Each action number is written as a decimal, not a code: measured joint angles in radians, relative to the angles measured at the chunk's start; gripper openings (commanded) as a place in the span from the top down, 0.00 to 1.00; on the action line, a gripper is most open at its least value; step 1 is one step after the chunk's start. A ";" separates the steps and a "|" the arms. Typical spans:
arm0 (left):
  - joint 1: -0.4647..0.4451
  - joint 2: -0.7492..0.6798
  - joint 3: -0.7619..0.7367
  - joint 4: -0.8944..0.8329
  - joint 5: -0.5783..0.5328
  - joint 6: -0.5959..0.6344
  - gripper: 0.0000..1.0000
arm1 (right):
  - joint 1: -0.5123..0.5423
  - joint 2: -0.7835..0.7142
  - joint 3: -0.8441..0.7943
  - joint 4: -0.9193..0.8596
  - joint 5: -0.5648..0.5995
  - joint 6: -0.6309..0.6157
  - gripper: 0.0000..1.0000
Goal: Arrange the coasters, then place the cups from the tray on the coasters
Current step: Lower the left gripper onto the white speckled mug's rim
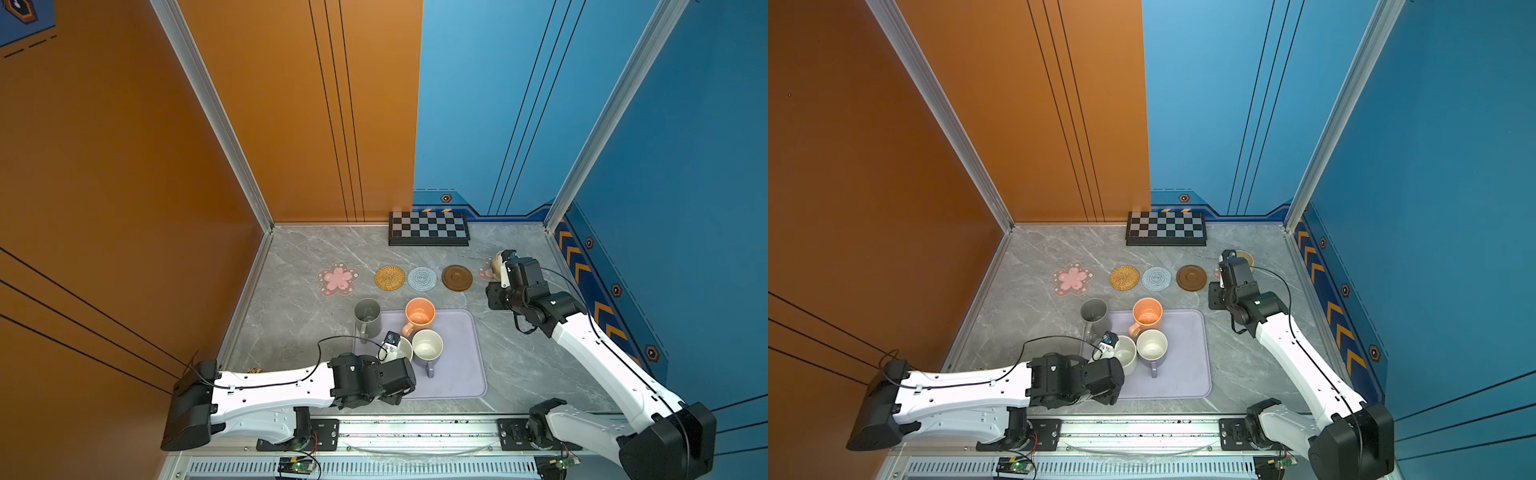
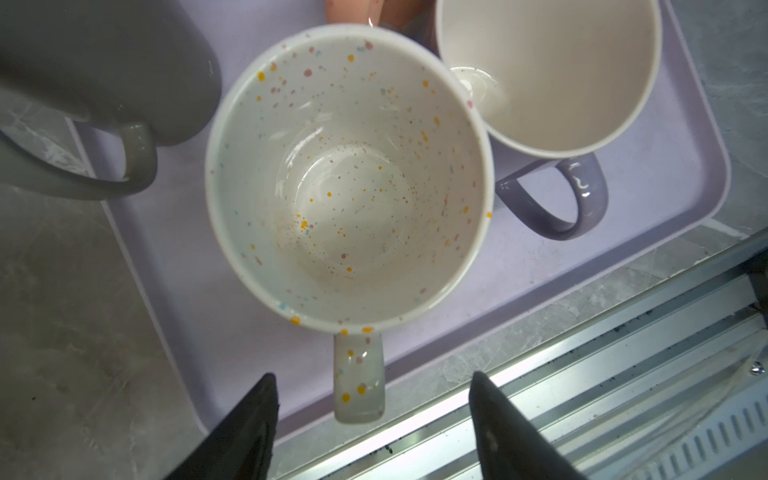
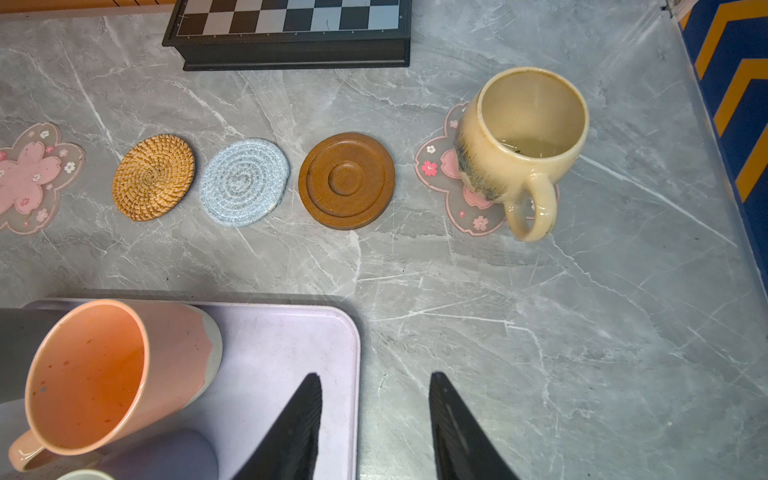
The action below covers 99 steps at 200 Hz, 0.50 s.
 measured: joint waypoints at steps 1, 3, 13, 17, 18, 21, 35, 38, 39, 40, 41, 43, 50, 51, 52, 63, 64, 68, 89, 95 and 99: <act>0.000 0.001 0.000 0.000 0.000 0.000 0.23 | 0.000 0.000 0.000 0.000 0.000 0.000 0.55; 0.000 0.003 0.000 0.001 0.000 -0.002 0.23 | 0.000 0.000 0.000 0.000 0.000 0.000 0.55; 0.000 0.013 0.000 0.007 0.000 -0.005 0.23 | 0.001 0.000 0.000 0.000 0.000 0.000 0.55; 0.000 0.015 -0.001 0.008 0.000 -0.005 0.23 | 0.001 0.000 0.000 0.000 0.000 0.000 0.55; 0.000 0.016 -0.001 0.008 0.000 -0.006 0.23 | 0.001 0.000 0.000 0.000 0.000 0.000 0.55; 0.000 0.017 -0.001 0.009 0.000 -0.007 0.23 | 0.001 0.000 0.000 0.000 0.000 0.000 0.55; 0.000 0.019 -0.007 0.015 -0.001 -0.015 0.24 | 0.001 0.000 0.000 0.000 0.003 0.000 0.55; 0.000 0.019 -0.009 0.015 0.000 -0.017 0.24 | 0.001 0.000 0.000 0.000 0.003 0.000 0.55; 0.000 0.019 -0.010 0.015 -0.001 -0.018 0.24 | 0.001 0.000 0.000 0.000 0.003 0.000 0.55; 0.000 0.019 -0.010 0.015 -0.001 -0.018 0.24 | 0.001 -0.001 0.000 0.000 0.003 0.000 0.55; 0.000 0.019 -0.011 0.015 -0.001 -0.019 0.24 | 0.001 -0.001 0.000 0.000 0.003 0.000 0.55; 0.000 0.019 -0.012 0.016 -0.001 -0.021 0.24 | 0.001 -0.001 0.000 0.000 0.003 0.000 0.55; 0.001 0.021 -0.017 0.015 -0.001 -0.025 0.24 | 0.001 -0.002 0.000 0.000 0.003 0.000 0.55; 0.001 0.021 -0.017 0.015 -0.001 -0.025 0.24 | 0.001 -0.002 0.000 0.000 0.003 0.000 0.55; 0.002 0.021 -0.018 0.015 -0.001 -0.026 0.24 | 0.001 -0.003 0.000 0.000 0.003 0.000 0.55; 0.005 0.027 -0.021 0.016 -0.001 -0.031 0.27 | 0.001 -0.006 0.000 -0.001 0.003 0.000 0.55; 0.005 0.027 -0.021 0.016 -0.001 -0.031 0.27 | 0.001 -0.006 0.000 -0.001 0.003 0.000 0.55; 0.008 0.029 -0.022 0.017 -0.001 -0.034 0.28 | 0.001 -0.008 0.000 -0.002 0.003 0.000 0.55; 0.024 0.046 -0.023 0.024 0.000 -0.043 0.32 | 0.001 -0.014 0.000 -0.007 0.004 0.000 0.56; 0.029 0.054 -0.023 0.029 0.000 -0.043 0.33 | 0.001 -0.014 0.000 -0.007 0.005 0.000 0.56; 0.033 0.060 -0.023 0.032 0.003 -0.042 0.33 | 0.001 -0.014 0.000 -0.007 0.005 0.000 0.56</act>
